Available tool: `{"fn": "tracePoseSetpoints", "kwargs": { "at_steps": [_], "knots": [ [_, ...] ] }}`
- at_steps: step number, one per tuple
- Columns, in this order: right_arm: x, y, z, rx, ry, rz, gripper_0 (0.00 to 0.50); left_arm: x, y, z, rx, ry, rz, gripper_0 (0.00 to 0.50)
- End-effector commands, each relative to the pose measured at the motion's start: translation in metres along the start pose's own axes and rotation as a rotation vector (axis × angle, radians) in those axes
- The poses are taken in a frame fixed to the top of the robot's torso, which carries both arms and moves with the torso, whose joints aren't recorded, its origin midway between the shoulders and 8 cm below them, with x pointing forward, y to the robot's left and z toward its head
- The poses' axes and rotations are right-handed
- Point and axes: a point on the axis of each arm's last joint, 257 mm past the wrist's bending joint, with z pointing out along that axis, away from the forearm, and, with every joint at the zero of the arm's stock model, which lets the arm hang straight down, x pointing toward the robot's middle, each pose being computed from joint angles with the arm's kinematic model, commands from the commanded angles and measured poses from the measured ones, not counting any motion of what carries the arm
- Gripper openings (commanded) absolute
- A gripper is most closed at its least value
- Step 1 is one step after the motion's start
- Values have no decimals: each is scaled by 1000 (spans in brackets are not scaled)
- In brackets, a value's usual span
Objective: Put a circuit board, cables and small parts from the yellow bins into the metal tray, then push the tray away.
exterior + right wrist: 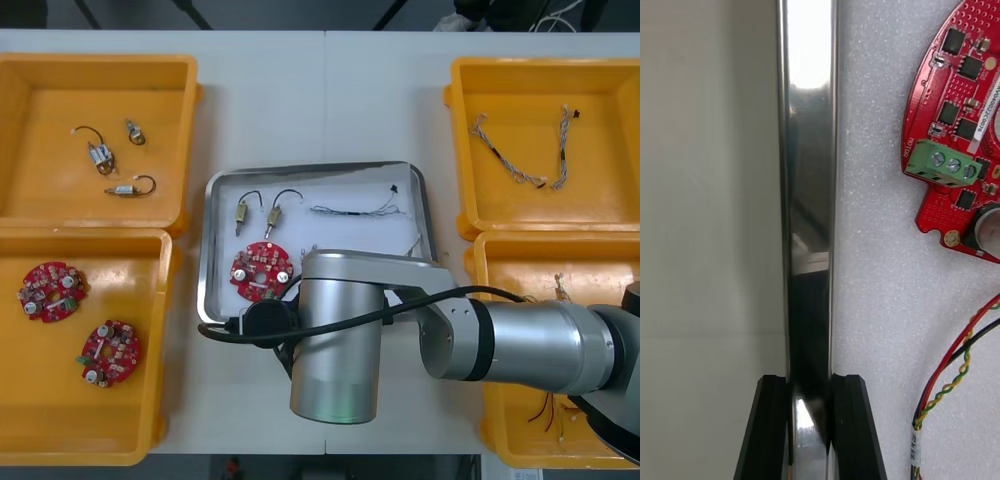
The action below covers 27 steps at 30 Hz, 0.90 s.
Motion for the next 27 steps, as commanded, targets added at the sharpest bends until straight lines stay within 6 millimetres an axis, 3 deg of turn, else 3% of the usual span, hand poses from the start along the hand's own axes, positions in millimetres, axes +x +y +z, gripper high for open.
{"fn": "tracePoseSetpoints", "kwargs": {
  "at_steps": [1, 13, 27],
  "knots": [
    [1, -38, -11, 101, 4, 7, 0, -5, 13, -15, -44, -28, 62, 500],
    [-1, -92, -17, 206, 31, 10, 0, -5, 13, -15, -44, -28, 62, 500],
    [-6, -148, -9, 312, 49, 28, 0, -5, 13, -15, -44, -28, 62, 500]
  ]
}}
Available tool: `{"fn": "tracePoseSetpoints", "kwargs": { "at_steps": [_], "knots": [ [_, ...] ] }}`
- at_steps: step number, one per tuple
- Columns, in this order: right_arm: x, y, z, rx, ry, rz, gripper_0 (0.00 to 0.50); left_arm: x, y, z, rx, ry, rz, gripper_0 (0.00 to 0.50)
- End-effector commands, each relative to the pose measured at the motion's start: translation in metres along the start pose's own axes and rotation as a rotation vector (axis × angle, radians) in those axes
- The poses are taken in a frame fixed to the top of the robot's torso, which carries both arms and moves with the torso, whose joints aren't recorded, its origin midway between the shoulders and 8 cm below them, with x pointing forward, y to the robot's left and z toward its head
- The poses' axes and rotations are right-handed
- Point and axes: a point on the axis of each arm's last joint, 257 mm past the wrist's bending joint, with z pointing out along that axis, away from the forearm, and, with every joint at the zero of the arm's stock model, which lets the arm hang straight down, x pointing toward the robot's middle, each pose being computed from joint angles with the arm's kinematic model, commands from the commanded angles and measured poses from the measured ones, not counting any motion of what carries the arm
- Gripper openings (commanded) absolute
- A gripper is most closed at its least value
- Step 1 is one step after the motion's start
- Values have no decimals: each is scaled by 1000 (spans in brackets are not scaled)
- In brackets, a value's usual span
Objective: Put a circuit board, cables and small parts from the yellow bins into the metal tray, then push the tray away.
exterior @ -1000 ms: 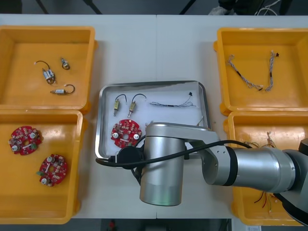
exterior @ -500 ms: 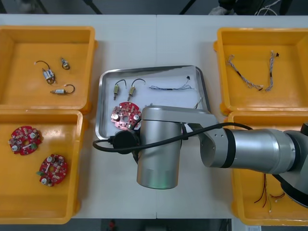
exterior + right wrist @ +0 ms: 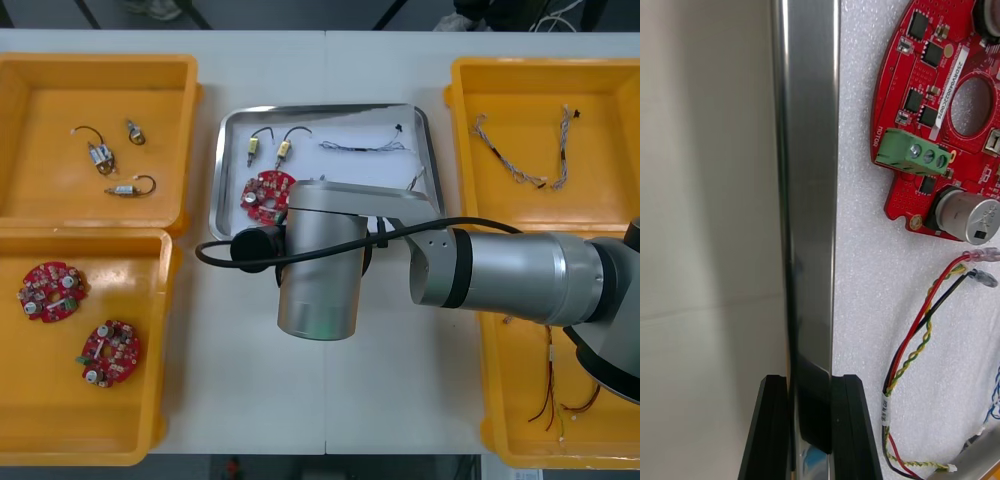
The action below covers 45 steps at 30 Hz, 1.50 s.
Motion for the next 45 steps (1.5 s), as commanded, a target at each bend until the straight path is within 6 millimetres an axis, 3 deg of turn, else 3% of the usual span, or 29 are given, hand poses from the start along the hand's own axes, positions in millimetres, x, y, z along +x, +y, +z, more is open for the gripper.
{"fn": "tracePoseSetpoints", "kwargs": {
  "at_steps": [1, 25, 45],
  "knots": [
    [-22, -31, -5, 76, -46, 3, 0, -5, 13, -15, -44, -28, 62, 500],
    [-42, -112, 31, 221, -123, 67, 0, -5, 13, -15, -44, -28, 62, 500],
    [-39, -168, 46, 316, -167, 105, 0, -5, 13, -15, -44, -28, 62, 500]
  ]
}}
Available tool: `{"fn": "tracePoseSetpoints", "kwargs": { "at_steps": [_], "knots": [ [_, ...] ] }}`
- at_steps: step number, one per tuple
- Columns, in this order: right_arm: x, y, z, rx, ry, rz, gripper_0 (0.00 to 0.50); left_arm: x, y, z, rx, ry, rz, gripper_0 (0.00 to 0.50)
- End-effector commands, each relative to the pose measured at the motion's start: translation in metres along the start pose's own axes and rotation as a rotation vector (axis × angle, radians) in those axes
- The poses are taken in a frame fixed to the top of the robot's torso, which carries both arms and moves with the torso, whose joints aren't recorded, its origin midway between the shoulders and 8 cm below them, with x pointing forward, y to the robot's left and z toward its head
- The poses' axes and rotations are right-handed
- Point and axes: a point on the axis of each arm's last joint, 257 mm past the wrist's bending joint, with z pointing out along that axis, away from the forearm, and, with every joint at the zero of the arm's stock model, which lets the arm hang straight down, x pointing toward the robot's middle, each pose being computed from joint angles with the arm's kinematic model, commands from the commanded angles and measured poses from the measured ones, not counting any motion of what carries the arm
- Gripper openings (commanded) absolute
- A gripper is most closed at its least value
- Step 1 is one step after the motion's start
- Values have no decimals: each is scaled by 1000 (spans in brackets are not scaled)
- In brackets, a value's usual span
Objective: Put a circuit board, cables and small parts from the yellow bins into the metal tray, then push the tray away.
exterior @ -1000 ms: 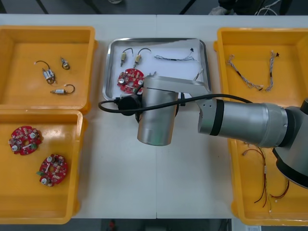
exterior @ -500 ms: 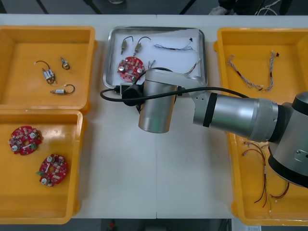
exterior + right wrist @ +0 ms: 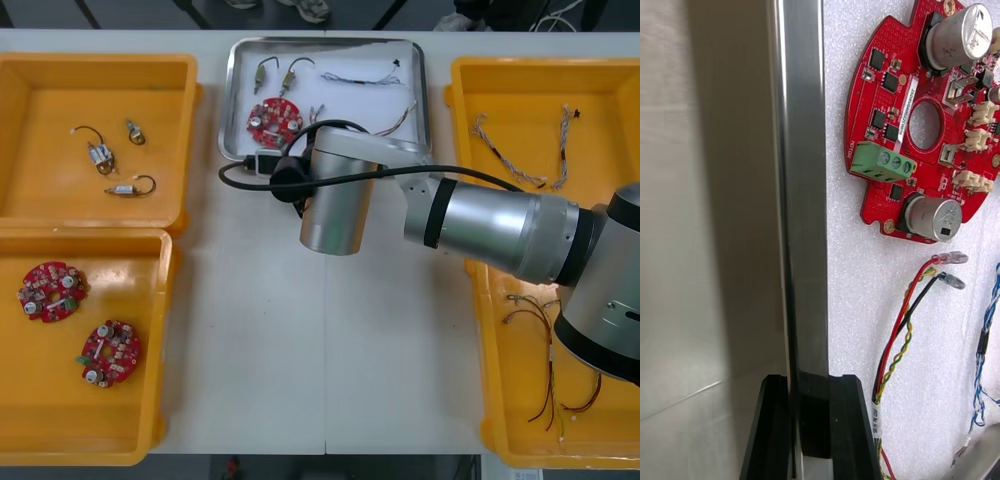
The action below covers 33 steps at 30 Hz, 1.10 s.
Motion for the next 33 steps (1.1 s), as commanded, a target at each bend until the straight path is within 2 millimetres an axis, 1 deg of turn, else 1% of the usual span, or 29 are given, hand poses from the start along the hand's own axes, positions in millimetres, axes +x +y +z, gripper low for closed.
{"fn": "tracePoseSetpoints", "kwargs": {
  "at_steps": [1, 3, 4, 5, 6, 7, 13, 16, 17, 18, 20, 21, 22, 23, 24, 25, 27, 28, 31, 32, 33],
  "knots": [
    [-35, -48, -12, 67, -60, 45, 0, -5, 13, -15, -44, -28, 62, 500],
    [-34, -50, -12, 75, -56, 42, 0, -5, 13, -15, -44, -28, 62, 500],
    [-35, -51, -12, 80, -56, 40, 95, -5, 13, -15, -44, -28, 62, 500],
    [-36, -50, -12, 80, -56, 37, 298, -5, 13, -15, -44, -28, 62, 500],
    [-36, -50, -12, 80, -56, 37, 298, -5, 13, -15, -44, -28, 62, 500],
    [-35, -50, -12, 80, -55, 37, 500, -5, 13, -15, -44, -28, 62, 500],
    [-36, -50, -15, 79, -49, 35, 500, -5, 13, -15, -44, -28, 62, 500],
    [-38, -49, -24, 69, -36, 46, 500, -5, 13, -15, -44, -28, 62, 500],
    [-40, -48, -31, 53, -37, 69, 500, -5, 13, -15, -44, -28, 62, 500],
    [-42, -42, -37, 23, -40, 99, 500, -5, 13, -15, -44, -28, 62, 500],
    [-45, -38, -43, -13, -46, 141, 500, -5, 13, -15, -44, -28, 62, 500],
    [-48, -27, -53, -76, -51, 192, 500, -5, 13, -15, -44, -28, 62, 500],
    [-48, -27, -53, -76, -51, 192, 500, -5, 13, -15, -44, -28, 62, 500],
    [-47, -20, -63, -127, -49, 232, 500, -5, 13, -15, -44, -28, 62, 500],
    [-48, -18, -68, -143, -50, 243, 500, -5, 13, -15, -44, -28, 62, 500],
    [-50, -12, -76, -174, -51, 263, 500, -5, 13, -15, -44, -28, 62, 500],
    [-45, -6, -92, -205, -35, 286, 500, -5, 13, -15, -44, -28, 62, 500],
    [-44, -6, -96, -208, -32, 290, 500, -5, 13, -15, -44, -28, 62, 500],
    [-28, -2, -118, -242, 16, 334, 500, -5, 13, -15, -44, -28, 62, 500],
    [-24, -3, -121, -248, 26, 344, 500, -5, 13, -15, -44, -28, 62, 500],
    [-15, -2, -129, -261, 50, 365, 500, -5, 13, -15, -44, -28, 62, 500]
  ]
}}
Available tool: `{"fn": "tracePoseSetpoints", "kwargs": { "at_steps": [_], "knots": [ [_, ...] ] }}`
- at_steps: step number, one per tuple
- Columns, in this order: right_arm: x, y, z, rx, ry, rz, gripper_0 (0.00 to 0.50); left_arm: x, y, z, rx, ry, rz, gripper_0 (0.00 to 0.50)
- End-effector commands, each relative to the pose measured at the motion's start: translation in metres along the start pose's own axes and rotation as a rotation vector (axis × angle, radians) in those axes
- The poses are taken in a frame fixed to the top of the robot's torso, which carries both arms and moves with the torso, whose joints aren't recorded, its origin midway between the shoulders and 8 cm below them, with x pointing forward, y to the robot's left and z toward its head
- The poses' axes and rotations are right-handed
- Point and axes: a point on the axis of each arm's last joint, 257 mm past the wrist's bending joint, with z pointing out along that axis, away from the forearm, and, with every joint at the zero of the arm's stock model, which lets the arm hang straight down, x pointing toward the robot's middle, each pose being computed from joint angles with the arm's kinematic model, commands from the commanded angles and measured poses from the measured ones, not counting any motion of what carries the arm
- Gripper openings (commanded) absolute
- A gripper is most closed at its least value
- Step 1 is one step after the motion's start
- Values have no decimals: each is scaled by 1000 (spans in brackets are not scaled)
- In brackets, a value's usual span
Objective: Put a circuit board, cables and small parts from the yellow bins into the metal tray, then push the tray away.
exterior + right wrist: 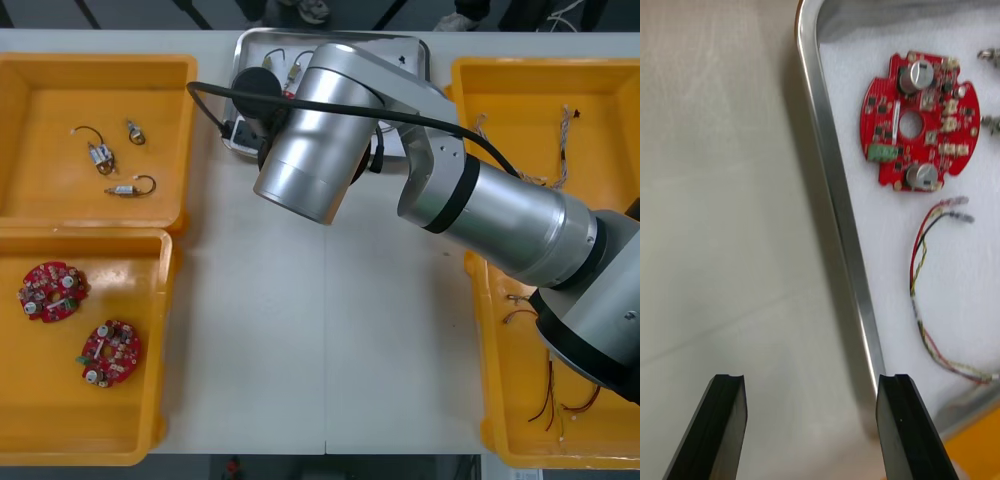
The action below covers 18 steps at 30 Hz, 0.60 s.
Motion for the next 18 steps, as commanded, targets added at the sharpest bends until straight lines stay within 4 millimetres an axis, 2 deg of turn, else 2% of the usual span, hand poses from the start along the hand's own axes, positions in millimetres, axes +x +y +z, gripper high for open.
{"fn": "tracePoseSetpoints", "kwargs": {
  "at_steps": [1, 3, 4, 5, 14, 18],
  "knots": [
    [13, 1, -34, -52, 11, 115, 500, -5, 13, -15, -44, -28, 63, 500],
    [24, 1, -40, -64, 37, 141, 500, -5, 13, -15, -44, -28, 63, 500],
    [40, 1, -48, -81, 75, 181, 500, -5, 13, -15, -44, -28, 63, 500],
    [46, 0, -51, -86, 87, 194, 500, -5, 13, -15, -44, -28, 63, 500],
    [56, -21, -71, -117, 0, 503, 500, -5, 13, -15, -44, -28, 63, 500],
    [71, -34, -77, -120, -33, 669, 500, -5, 13, -15, -44, -28, 63, 500]
  ]
}}
